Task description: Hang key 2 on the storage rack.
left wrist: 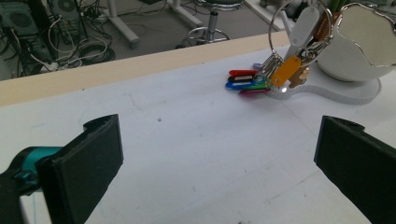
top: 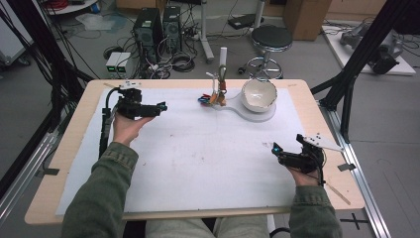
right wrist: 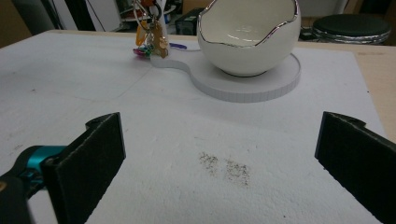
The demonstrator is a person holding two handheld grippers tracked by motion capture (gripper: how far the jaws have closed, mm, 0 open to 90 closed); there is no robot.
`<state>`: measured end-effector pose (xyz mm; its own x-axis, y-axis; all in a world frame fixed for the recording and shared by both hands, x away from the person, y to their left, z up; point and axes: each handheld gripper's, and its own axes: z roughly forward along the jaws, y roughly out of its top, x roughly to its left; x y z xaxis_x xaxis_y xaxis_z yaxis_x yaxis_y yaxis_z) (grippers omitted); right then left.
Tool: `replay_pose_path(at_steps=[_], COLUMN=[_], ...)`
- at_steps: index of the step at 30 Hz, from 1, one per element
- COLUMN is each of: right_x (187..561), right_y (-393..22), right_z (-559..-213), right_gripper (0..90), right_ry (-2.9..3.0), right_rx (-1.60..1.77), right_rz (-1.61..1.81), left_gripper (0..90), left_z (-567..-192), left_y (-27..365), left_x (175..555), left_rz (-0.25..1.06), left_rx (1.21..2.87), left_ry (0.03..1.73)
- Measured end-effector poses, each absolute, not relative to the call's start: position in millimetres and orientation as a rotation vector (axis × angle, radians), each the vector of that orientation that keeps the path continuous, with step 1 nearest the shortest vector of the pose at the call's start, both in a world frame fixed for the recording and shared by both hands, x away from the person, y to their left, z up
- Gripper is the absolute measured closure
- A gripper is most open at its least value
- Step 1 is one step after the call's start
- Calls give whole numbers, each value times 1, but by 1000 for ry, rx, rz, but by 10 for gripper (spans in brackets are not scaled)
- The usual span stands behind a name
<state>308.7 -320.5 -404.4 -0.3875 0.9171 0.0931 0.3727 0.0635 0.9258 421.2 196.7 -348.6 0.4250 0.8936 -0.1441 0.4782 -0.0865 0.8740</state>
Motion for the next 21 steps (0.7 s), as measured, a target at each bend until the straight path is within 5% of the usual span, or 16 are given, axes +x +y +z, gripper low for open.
replay_pose_path(at_steps=[21], right_x=[307], right_y=[-323], right_z=[-405], right_gripper=[8], right_ry=[1802], right_rx=[1291], right_rz=[1307], left_gripper=[16], left_z=[-377], left_y=[247], left_x=[370], left_rz=[687], left_rx=[1596], left_ry=[1265])
